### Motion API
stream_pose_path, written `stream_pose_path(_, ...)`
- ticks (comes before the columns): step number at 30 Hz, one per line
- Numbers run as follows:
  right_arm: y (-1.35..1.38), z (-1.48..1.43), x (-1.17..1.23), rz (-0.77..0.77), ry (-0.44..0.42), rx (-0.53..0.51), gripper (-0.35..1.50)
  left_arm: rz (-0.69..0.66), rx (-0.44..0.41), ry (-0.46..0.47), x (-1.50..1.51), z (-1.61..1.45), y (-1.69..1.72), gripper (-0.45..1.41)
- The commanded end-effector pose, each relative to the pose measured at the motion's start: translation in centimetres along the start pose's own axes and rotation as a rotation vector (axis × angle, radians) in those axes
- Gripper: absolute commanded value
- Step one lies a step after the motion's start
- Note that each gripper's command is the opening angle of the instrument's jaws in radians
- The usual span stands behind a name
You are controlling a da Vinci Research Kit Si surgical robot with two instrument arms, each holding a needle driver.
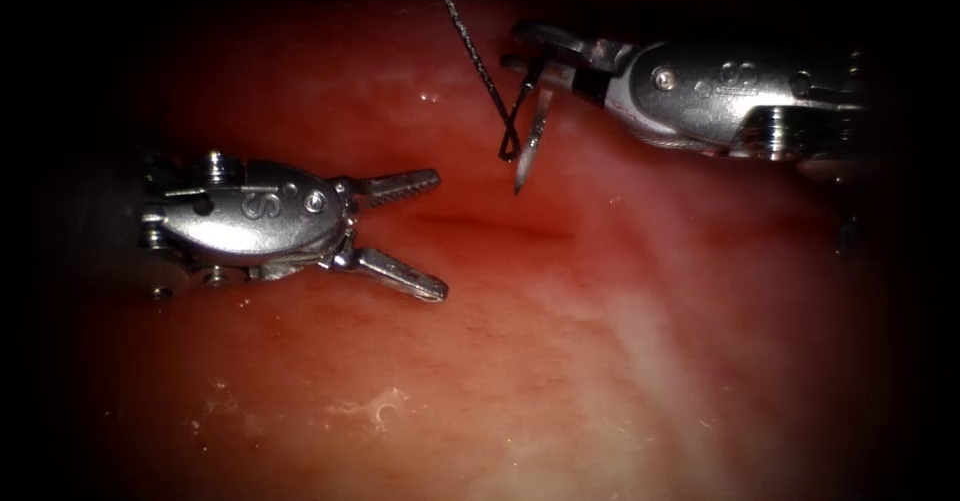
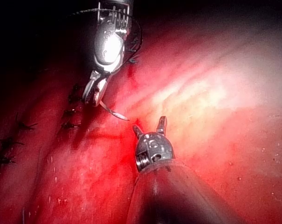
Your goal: Wound Closure
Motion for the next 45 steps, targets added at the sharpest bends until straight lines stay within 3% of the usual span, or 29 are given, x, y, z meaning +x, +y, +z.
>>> stream_pose_path(1,-0.04,0.11,-0.12,-0.01,0.022,0.02,-0.35,0.002,-0.002,0.003,-0.06,0.1,0.03,0.12)
stream_pose_path(10,-0.14,0.29,-0.22,-0.059,0.135,0.093,-0.35,0.034,-0.01,-0.013,-0.4,0.3,0.09,-0.3)
stream_pose_path(18,-0.19,0.36,-0.21,-0.173,0.187,0.108,-0.35,0.01,0.026,-0.1,-0.63,0.47,-0.01,-0.23)
stream_pose_path(25,-0.21,0.35,-0.16,-0.204,0.199,0.103,-0.35,-0.013,0.075,-0.262,-0.92,0.71,-0.05,-0.06)
stream_pose_path(31,-0.24,0.37,-0.2,-0.235,0.231,0.1,-0.35,-0.008,0.074,-0.331,-1.0,0.67,0.04,-0.03)
stream_pose_path(45,-0.39,0.52,-0.47,-0.379,0.268,0.103,-0.35,-0.014,0.065,-0.348,-0.99,0.61,0.15,-0.03)
